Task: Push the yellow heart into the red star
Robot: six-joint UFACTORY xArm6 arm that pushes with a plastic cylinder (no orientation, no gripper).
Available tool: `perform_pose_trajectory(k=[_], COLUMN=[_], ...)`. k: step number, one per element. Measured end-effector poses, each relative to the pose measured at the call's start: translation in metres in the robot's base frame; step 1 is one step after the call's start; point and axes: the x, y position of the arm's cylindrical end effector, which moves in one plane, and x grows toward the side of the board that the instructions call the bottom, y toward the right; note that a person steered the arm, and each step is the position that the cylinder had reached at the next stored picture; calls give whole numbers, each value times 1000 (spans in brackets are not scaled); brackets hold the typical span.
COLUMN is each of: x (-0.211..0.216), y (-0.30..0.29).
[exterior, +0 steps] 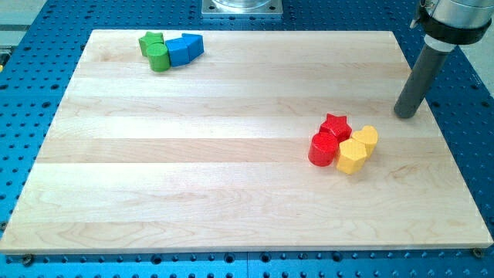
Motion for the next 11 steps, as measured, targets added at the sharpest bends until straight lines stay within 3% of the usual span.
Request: perform_pose_trajectory(k=[2,5,6,7,8,9,11], x=[7,-115,-137,-120,-73,-29,-27], y=[0,-58,-72,-22,32,32,33])
